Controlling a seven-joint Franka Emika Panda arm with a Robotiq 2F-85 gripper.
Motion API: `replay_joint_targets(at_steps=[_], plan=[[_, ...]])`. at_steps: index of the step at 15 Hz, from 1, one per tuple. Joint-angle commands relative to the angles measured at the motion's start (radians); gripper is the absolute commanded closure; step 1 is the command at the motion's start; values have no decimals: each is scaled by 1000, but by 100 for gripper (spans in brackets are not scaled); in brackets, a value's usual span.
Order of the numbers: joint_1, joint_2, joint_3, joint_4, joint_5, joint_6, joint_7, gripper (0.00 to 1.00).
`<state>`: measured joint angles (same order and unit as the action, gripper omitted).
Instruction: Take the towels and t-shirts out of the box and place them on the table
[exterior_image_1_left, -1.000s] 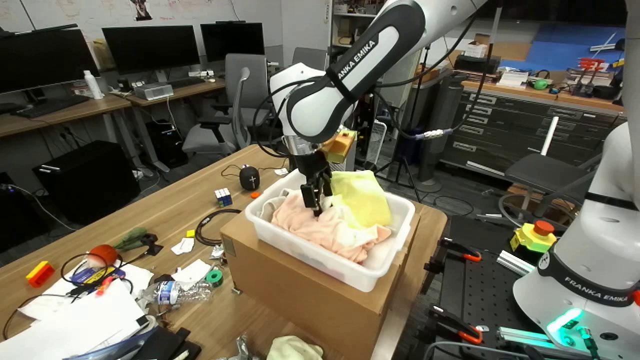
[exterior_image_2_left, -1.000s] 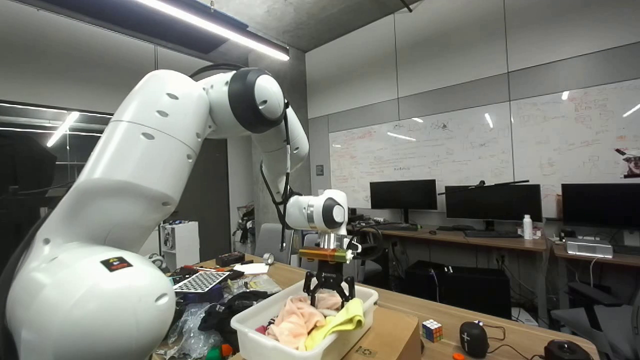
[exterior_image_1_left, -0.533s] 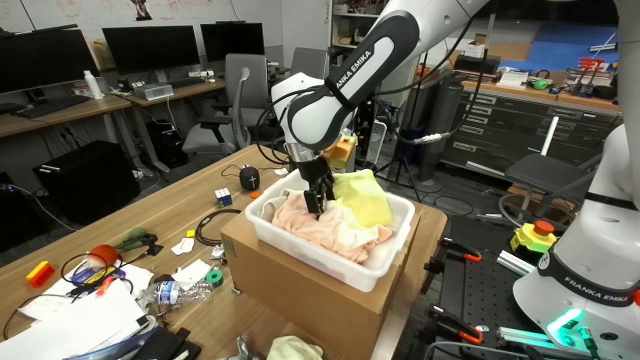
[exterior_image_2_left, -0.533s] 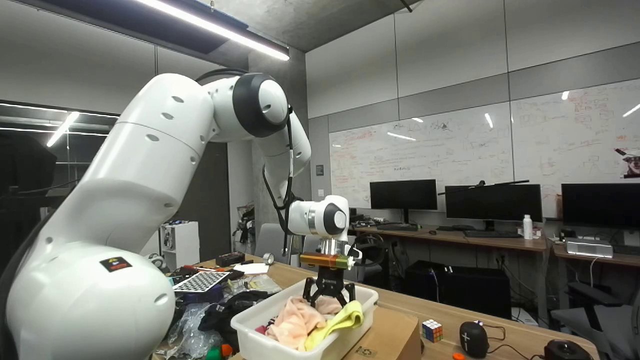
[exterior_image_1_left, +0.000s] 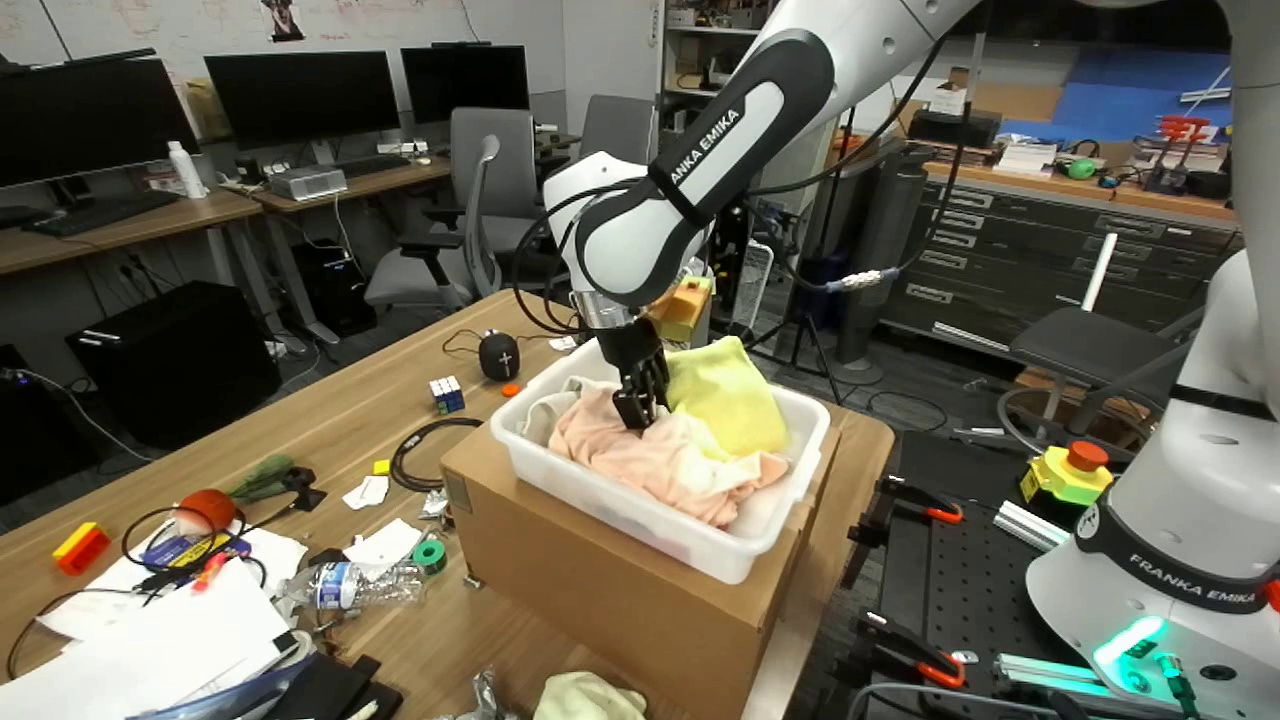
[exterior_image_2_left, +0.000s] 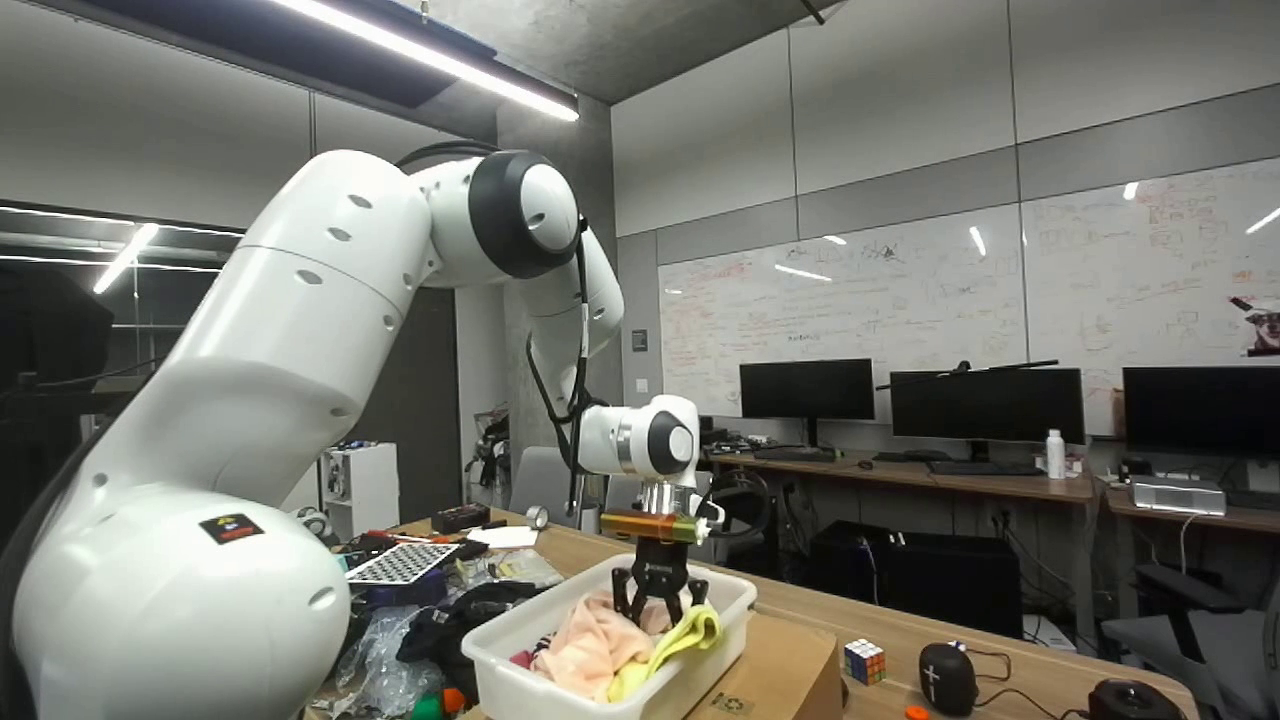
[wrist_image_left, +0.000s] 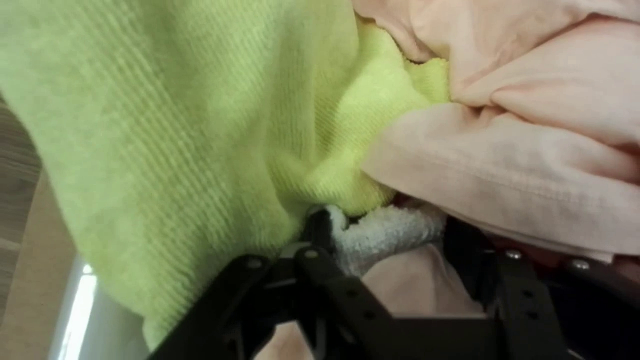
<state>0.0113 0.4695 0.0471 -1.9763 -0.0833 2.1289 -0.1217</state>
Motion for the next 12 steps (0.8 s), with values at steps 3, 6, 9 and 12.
replay_joint_targets(at_steps=[3,6,9,12], plan=[[-6,0,2,20,23,-30,-17,87],[-6,-21,8,12,51,-53,-11,97],[1,-68,16,-15,76,-59,5,94],[7,-126,24,-42,110,-60,19,94]])
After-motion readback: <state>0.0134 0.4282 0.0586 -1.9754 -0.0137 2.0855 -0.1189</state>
